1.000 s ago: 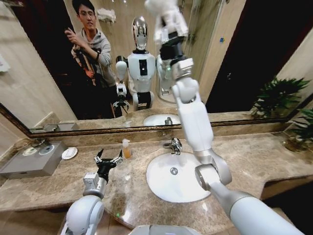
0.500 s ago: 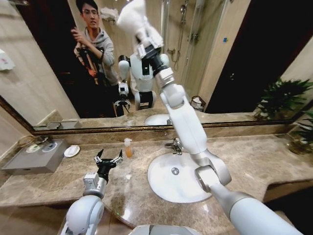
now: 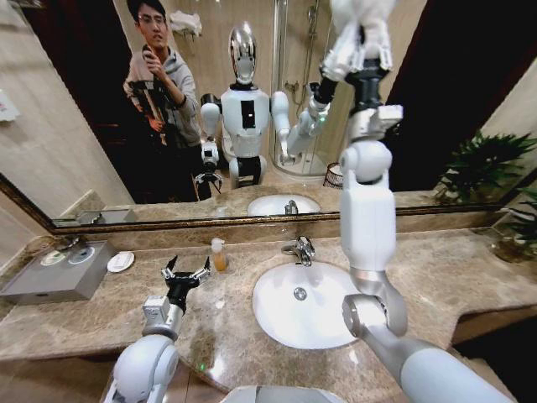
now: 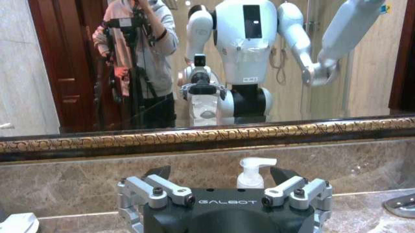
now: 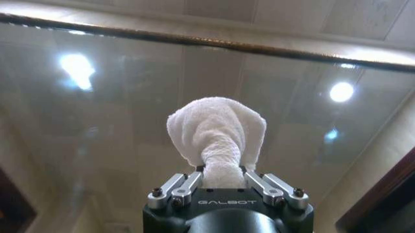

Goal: Pick up the towel from the sink counter and wipe the mirror surface.

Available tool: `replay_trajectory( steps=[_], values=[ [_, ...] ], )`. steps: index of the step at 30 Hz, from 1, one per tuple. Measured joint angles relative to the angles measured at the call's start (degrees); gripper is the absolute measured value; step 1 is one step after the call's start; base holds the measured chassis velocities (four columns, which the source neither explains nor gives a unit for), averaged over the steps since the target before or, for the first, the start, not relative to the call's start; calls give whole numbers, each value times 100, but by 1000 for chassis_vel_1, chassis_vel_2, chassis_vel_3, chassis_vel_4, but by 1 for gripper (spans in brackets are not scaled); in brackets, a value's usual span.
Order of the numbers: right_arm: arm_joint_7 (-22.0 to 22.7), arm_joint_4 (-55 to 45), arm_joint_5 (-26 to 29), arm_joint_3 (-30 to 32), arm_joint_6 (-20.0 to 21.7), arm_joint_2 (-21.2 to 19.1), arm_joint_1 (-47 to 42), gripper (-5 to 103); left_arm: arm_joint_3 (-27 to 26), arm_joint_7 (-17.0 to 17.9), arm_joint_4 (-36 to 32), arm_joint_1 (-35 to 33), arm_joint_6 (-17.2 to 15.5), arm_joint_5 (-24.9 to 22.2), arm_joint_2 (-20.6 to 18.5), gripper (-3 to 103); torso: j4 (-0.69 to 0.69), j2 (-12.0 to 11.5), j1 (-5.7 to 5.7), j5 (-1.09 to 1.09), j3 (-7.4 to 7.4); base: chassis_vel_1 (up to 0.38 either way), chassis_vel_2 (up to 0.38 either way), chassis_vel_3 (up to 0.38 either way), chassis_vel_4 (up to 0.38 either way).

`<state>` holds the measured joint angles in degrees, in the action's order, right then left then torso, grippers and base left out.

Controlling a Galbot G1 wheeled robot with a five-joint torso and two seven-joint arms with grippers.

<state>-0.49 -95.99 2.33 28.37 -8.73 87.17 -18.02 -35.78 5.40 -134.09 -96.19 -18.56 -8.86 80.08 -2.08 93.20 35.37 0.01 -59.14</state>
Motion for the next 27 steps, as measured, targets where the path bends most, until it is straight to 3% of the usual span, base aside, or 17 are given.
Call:
replay_trajectory(
  steps=[8, 14, 17, 27],
  values=[
    [-113, -1511, 453, -335, 137, -274, -1646, 19, -1, 1, 0, 1, 0, 0, 1, 100, 0, 2, -2, -2, 1, 0, 0, 0, 0],
    [-189, -1830, 613, -271, 75, -441, -2591, 19, -1, 1, 0, 0, 0, 0, 1, 100, 0, 2, -2, -1, 1, 0, 0, 0, 0],
    [-201, -2019, 898, -219, 56, -693, -3773, 19, 1, -1, 0, 0, 0, 0, 0, 100, 3, 2, -1, 1, 1, 0, 0, 0, 0],
    [-186, -2678, 1066, -246, 122, -1016, -5776, 19, -1, 0, 0, 1, 0, 0, 1, 100, 1, 2, -2, -1, 1, 0, 0, 0, 0]
  ],
)
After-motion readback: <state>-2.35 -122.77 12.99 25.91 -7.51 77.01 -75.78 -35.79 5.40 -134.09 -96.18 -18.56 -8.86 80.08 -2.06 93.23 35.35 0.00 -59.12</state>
